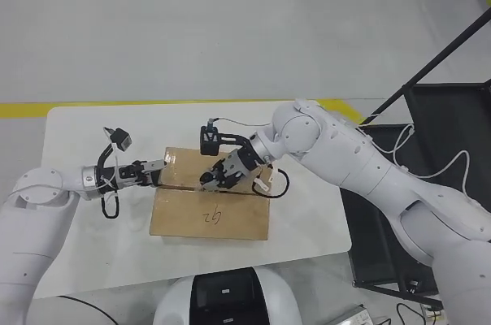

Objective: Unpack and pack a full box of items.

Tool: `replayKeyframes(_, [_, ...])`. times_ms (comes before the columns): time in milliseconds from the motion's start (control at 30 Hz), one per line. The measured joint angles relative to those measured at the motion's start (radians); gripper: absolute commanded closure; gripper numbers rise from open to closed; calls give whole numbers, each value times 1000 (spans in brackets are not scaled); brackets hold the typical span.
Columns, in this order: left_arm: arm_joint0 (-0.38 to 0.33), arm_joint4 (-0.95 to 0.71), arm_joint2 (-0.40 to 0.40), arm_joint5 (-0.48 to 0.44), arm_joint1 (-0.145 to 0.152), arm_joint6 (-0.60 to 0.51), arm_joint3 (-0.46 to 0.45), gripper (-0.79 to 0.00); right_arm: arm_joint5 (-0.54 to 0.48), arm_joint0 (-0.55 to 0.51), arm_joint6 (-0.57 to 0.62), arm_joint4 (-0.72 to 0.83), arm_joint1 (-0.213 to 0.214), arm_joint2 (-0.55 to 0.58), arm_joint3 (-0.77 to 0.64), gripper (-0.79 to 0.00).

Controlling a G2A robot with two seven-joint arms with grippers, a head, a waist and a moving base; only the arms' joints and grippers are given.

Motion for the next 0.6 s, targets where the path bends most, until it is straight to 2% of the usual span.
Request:
replayKeyframes(233, [42, -112, -90, -45, 16, -58, -58, -785, 32, 4, 10, -24, -17, -15, 37, 0])
replayKeyframes(367, [82, -118, -116, -21, 25, -90, -119, -785, 34, 6, 3, -36, -37, -22, 59, 0])
replayKeyframes(467, [82, -75, -90, 5, 24, -96, -148, -785, 29, 8, 3, -38, -48, -23, 73, 0])
replayKeyframes(600, [43, -6, -15, 25, 9, -69, -141, -785, 21, 9, 6, -36, -56, -16, 92, 0])
